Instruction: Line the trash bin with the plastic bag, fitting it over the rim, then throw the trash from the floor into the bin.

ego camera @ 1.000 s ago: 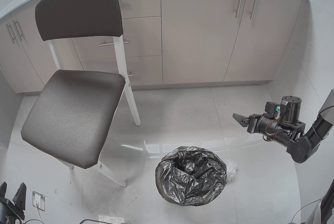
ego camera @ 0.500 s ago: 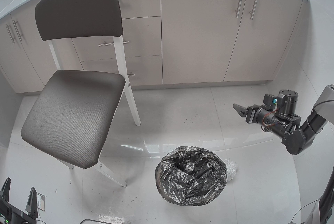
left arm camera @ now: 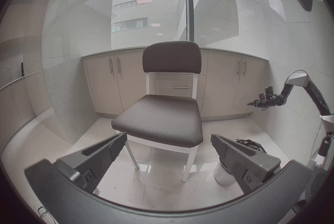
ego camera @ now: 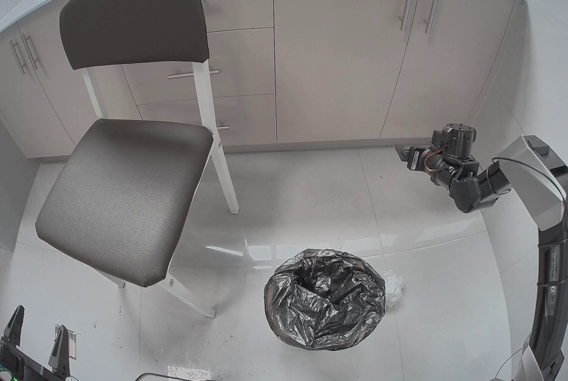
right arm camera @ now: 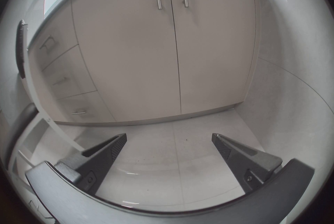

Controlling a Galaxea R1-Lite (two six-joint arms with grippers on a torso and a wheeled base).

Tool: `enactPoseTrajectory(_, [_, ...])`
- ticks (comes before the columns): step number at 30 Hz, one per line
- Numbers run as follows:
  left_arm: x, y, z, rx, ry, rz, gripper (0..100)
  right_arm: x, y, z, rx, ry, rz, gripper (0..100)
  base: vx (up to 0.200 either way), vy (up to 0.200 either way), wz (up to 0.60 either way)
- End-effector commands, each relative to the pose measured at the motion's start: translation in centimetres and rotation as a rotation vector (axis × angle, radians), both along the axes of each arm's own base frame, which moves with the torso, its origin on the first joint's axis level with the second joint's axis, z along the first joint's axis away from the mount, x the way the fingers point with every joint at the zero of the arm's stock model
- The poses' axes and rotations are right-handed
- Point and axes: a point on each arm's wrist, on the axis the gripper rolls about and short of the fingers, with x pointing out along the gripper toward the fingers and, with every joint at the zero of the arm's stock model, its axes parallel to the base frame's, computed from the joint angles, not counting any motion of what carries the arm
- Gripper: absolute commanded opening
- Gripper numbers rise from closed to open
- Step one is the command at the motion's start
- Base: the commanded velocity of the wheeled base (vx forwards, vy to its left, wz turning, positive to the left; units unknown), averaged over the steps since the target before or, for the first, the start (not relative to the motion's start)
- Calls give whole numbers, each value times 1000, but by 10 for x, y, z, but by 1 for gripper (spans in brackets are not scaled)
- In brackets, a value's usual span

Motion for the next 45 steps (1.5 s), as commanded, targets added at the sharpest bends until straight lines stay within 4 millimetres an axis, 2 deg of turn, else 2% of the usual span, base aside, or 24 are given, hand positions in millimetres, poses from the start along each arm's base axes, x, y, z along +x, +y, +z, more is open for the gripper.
enactPoseTrajectory(1, [0, 0, -4, 15, 8, -27, 100, 79, -16, -81, -125, 114, -140, 100, 0, 0, 0])
enactPoseTrajectory(2, [0, 0, -4, 18, 8, -29, 100, 80, -16, -95, -134, 157, -138, 100, 0, 0, 0])
enactPoseTrajectory(5, [0, 0, -4, 13, 8, -29, 100, 70, -14, -162, -167, 369, -122, 100, 0, 0, 0])
enactPoseTrajectory(6, [0, 0, -4, 12, 8, -29, 100, 66, -13, -177, -174, 416, -119, 100, 0, 0, 0])
enactPoseTrajectory(8, [0, 0, -4, 13, 8, -29, 100, 47, -14, -238, -209, 618, -116, 100, 0, 0, 0])
enactPoseTrajectory(9, [0, 0, -4, 12, 8, -29, 100, 37, -14, -259, -225, 695, -116, 100, 0, 0, 0])
enactPoseTrajectory(10, [0, 0, -4, 12, 8, -29, 100, 30, -14, -270, -243, 764, -116, 100, 0, 0, 0])
enactPoseTrajectory(14, [0, 0, -4, 10, 6, -29, 100, 16, -9, -278, -262, 911, -90, 100, 0, 0, 0])
enactPoseTrajectory(29, [0, 0, -4, 0, 6, -29, 100, 12, 32, -278, -291, 894, -1, 100, 0, 0, 0])
enactPoseTrajectory(45, [0, 0, -4, 0, 4, -29, 100, 9, 37, -279, -297, 920, 24, 100, 0, 0, 0])
